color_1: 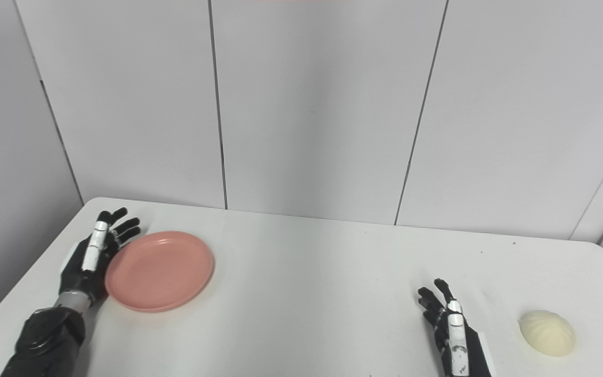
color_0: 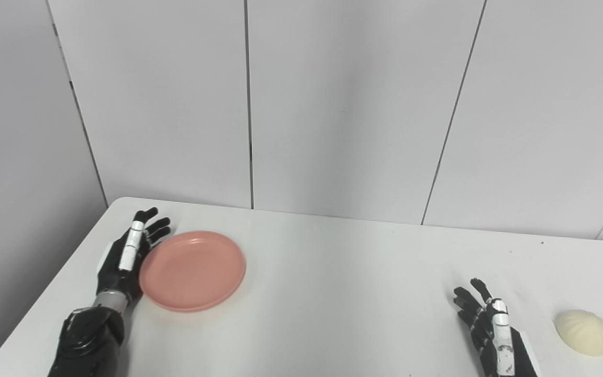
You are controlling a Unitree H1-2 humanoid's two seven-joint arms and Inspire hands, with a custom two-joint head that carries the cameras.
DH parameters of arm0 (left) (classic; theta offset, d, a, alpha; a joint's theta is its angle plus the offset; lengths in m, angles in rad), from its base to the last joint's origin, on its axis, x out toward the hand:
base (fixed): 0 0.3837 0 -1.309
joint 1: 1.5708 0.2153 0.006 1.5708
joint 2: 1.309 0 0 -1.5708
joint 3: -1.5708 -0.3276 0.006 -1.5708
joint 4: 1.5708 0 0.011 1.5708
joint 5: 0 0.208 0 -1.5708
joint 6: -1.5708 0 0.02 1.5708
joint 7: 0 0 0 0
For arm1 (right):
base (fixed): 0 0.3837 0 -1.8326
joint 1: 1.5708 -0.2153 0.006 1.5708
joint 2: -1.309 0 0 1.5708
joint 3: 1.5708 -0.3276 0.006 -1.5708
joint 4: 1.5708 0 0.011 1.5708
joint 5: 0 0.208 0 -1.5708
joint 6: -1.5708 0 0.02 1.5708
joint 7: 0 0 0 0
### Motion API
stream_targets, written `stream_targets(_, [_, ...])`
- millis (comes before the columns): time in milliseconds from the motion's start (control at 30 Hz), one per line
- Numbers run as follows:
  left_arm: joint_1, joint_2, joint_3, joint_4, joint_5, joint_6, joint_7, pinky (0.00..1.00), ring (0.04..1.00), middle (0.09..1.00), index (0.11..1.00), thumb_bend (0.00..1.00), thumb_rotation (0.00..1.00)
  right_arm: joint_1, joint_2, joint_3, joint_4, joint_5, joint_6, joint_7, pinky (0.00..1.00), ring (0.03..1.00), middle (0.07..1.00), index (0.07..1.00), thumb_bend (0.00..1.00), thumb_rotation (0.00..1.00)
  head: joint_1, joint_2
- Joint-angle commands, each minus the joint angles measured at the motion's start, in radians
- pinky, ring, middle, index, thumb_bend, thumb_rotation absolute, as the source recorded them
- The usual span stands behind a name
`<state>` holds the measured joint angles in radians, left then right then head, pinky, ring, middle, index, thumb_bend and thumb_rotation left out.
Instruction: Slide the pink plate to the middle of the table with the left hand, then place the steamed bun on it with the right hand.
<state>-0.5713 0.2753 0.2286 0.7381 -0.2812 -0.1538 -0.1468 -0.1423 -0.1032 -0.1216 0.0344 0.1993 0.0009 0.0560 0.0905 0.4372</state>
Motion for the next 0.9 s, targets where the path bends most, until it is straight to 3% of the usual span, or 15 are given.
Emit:
stream_targets(0, [-0.024, -0.007, -0.017, -0.001, 0.019, -0.003, 0.002, 0.76, 0.821, 0.783, 0.826, 0.82, 0.81, 0.026, 0.019, 0.007, 0.013, 0.000, 0.002, 0.000, 0.94, 0.873, 0.839, 0.913, 0.72, 1.00, 0.000, 0.000])
stream_targets(400, [-0.035, -0.032, -0.064, -0.027, 0.060, 0.013, 0.002, 0.74, 0.825, 0.802, 0.828, 0.79, 0.82, 0.024, 0.026, 0.010, 0.009, -0.016, 0.011, -0.007, 0.92, 0.860, 0.820, 0.913, 0.72, 1.00, -0.015, 0.001])
stream_targets(567, [-0.037, -0.061, -0.073, -0.049, 0.060, 0.055, 0.007, 0.79, 0.823, 0.798, 0.825, 0.80, 0.81, 0.025, 0.033, 0.013, 0.002, -0.019, 0.017, -0.013, 0.92, 0.861, 0.816, 0.913, 0.71, 1.00, -0.035, 0.007])
stream_targets(867, [-0.053, -0.116, -0.094, -0.050, 0.082, 0.060, 0.032, 0.74, 0.816, 0.786, 0.814, 0.82, 0.83, 0.019, 0.054, 0.023, -0.009, -0.034, 0.018, -0.034, 0.90, 0.842, 0.802, 0.895, 0.73, 1.00, -0.078, 0.017])
